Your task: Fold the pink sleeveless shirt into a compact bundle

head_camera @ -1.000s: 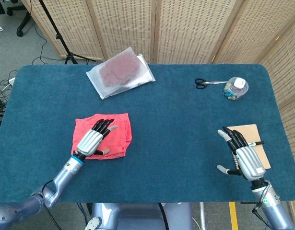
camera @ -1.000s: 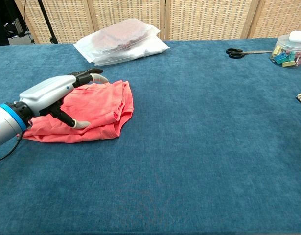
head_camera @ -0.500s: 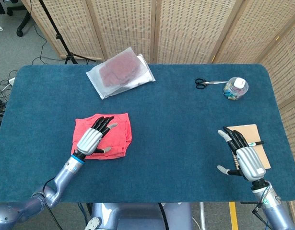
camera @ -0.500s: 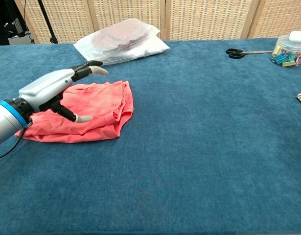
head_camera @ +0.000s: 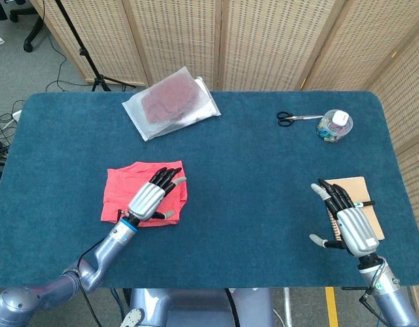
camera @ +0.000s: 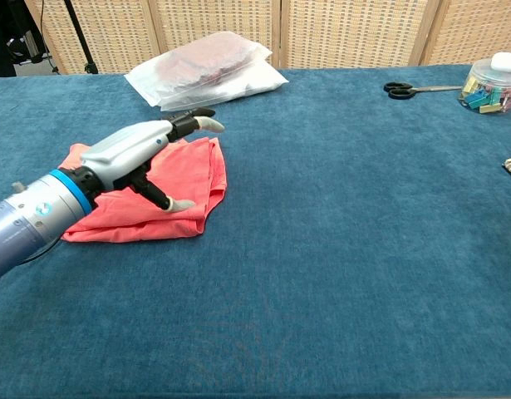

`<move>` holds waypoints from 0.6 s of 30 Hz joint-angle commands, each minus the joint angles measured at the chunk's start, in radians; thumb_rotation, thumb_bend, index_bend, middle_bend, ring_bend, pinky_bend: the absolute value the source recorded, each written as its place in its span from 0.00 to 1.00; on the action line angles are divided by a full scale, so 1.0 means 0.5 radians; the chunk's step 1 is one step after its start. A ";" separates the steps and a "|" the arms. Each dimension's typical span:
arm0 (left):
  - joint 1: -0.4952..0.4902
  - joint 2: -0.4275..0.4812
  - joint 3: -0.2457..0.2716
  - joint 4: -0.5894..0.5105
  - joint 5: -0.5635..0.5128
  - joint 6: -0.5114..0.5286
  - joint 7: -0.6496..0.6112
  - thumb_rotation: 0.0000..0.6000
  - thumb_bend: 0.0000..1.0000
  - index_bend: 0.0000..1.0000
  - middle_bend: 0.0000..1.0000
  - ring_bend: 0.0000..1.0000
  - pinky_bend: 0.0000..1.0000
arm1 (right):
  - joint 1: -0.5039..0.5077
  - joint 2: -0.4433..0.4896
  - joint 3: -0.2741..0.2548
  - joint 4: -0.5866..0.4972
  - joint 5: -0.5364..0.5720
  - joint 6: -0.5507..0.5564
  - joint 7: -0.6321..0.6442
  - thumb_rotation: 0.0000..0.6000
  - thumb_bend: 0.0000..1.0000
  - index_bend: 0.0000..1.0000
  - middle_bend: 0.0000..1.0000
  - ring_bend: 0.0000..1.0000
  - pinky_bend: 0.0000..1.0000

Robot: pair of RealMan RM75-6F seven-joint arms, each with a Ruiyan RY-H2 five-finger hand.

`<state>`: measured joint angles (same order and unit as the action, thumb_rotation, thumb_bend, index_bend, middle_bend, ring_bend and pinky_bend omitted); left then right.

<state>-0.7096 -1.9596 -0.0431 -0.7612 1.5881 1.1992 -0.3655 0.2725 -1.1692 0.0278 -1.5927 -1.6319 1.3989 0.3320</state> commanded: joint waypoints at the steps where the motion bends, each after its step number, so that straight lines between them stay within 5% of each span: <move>1: -0.008 -0.051 0.003 0.056 -0.016 -0.042 0.022 1.00 0.18 0.00 0.00 0.00 0.00 | 0.002 0.002 0.002 0.003 0.003 -0.004 0.007 1.00 0.00 0.00 0.00 0.00 0.00; 11: 0.003 -0.064 -0.005 0.114 -0.026 -0.022 -0.028 1.00 0.18 0.00 0.00 0.00 0.00 | -0.002 0.007 0.000 -0.003 -0.007 0.008 0.010 1.00 0.00 0.00 0.00 0.00 0.00; 18: 0.034 0.144 -0.083 -0.152 -0.004 0.226 -0.093 1.00 0.17 0.00 0.00 0.00 0.00 | -0.008 0.011 -0.008 -0.013 -0.029 0.024 -0.001 1.00 0.00 0.00 0.00 0.00 0.00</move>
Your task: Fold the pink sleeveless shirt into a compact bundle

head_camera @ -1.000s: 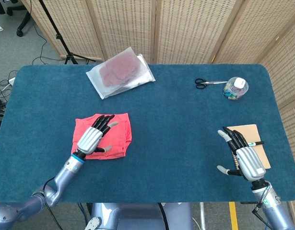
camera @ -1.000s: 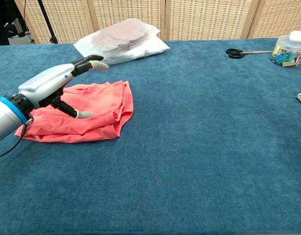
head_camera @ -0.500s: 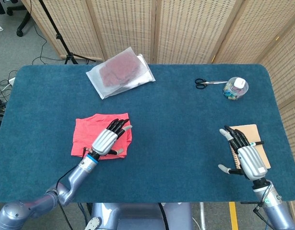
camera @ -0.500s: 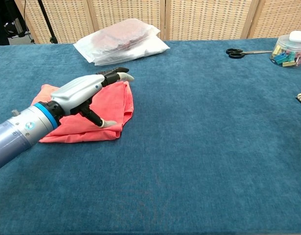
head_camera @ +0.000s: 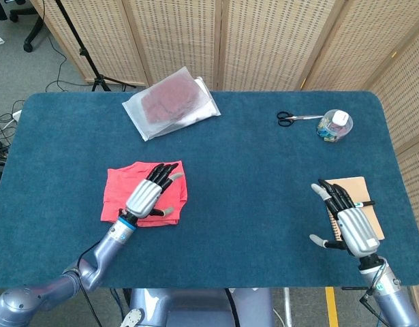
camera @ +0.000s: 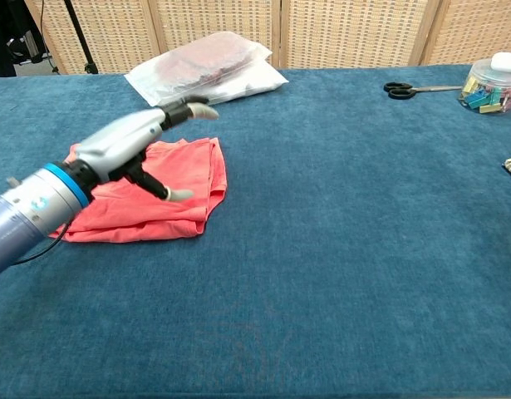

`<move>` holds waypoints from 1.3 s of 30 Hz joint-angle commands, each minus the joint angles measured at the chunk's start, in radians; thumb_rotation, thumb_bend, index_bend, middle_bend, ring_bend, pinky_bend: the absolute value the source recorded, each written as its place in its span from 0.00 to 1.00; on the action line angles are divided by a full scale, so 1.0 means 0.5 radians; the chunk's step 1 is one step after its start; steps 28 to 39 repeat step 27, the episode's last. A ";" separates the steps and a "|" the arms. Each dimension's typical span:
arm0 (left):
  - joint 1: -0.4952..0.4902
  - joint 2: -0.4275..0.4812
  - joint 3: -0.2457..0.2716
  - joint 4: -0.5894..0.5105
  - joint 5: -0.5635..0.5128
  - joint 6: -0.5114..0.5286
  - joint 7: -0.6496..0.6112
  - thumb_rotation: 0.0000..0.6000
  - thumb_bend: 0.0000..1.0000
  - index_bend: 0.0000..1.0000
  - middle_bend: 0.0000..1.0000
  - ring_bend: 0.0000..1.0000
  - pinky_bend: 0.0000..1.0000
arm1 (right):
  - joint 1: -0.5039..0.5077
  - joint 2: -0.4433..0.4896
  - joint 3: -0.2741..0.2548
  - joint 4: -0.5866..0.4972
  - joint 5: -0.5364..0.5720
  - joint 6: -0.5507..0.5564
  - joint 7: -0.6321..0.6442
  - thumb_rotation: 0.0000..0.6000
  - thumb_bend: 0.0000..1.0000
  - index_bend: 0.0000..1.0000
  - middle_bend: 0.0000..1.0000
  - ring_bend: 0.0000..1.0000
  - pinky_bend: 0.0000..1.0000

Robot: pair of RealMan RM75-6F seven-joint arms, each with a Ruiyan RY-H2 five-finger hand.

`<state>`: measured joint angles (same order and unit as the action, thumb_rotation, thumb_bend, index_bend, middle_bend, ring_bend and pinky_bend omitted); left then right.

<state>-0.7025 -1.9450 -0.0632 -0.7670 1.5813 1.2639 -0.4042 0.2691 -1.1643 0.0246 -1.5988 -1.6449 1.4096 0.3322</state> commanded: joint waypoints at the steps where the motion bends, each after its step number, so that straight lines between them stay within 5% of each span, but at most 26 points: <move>1: 0.031 0.175 -0.059 -0.218 0.009 0.134 -0.001 1.00 0.16 0.00 0.00 0.00 0.00 | -0.002 0.002 -0.002 -0.003 -0.007 0.006 -0.003 1.00 0.00 0.00 0.00 0.00 0.00; 12: 0.338 1.019 -0.051 -1.224 -0.197 0.221 0.513 1.00 0.00 0.00 0.00 0.00 0.00 | -0.028 0.008 0.012 -0.004 -0.027 0.079 -0.099 1.00 0.00 0.00 0.00 0.00 0.00; 22: 0.712 1.465 0.089 -1.722 -0.445 0.370 0.723 1.00 0.00 0.00 0.00 0.00 0.00 | -0.101 -0.058 0.102 0.016 0.071 0.221 -0.540 1.00 0.00 0.00 0.00 0.00 0.00; 27: 0.879 1.574 0.144 -1.847 -0.491 0.480 0.752 1.00 0.00 0.00 0.00 0.00 0.00 | -0.141 -0.076 0.132 -0.052 0.131 0.266 -0.714 1.00 0.00 0.00 0.00 0.00 0.00; 39: 0.879 1.574 0.144 -1.847 -0.491 0.480 0.752 1.00 0.00 0.00 0.00 0.00 0.00 | -0.141 -0.076 0.132 -0.052 0.131 0.266 -0.714 1.00 0.00 0.00 0.00 0.00 0.00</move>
